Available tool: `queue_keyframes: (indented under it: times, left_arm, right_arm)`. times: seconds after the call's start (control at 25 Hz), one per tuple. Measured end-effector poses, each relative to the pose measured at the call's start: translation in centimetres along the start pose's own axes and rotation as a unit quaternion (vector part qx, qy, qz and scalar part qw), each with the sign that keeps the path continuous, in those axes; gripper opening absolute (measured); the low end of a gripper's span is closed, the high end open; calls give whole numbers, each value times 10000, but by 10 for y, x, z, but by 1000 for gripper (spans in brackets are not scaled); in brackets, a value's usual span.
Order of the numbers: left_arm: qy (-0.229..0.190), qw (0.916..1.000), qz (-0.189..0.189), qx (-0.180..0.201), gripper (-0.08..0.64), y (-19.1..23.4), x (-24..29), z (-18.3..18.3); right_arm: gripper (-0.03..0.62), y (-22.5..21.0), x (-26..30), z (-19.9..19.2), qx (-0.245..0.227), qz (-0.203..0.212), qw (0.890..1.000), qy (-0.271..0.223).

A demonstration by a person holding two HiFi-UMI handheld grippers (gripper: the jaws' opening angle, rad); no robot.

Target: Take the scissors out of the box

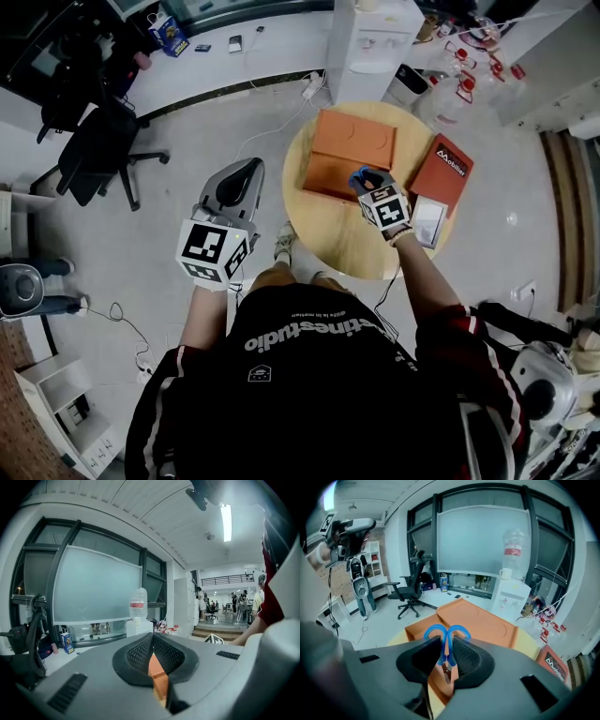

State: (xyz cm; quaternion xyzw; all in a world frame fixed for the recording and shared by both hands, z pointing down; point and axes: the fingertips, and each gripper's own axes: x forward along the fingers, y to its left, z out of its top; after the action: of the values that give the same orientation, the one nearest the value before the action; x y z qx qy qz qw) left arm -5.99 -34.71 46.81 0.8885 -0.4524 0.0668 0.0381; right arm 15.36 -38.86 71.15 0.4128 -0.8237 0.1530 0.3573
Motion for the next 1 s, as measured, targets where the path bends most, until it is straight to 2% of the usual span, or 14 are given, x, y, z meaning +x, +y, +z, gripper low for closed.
queue_keyframes:
  times: [0.32, 0.68, 0.84, 1.0]
  left_arm:
    - [-84, 9999, 100, 98, 18, -15, -16, 13]
    - [-200, 9996, 74, 187, 17, -52, -24, 24]
    - [-282, 9994, 127, 175, 17, -63, -32, 27]
    - [-351, 9992, 199, 82, 17, -71, -34, 28]
  right_arm:
    - [110, -11, -33, 20, 346, -272, 9961, -770]
    - [109, -21, -92, 39, 525, -449, 9810, -1814]
    - [109, -19, -117, 43, 510, -468, 9769, -2022]
    - [109, -22, -141, 43, 605, -594, 9776, -1925]
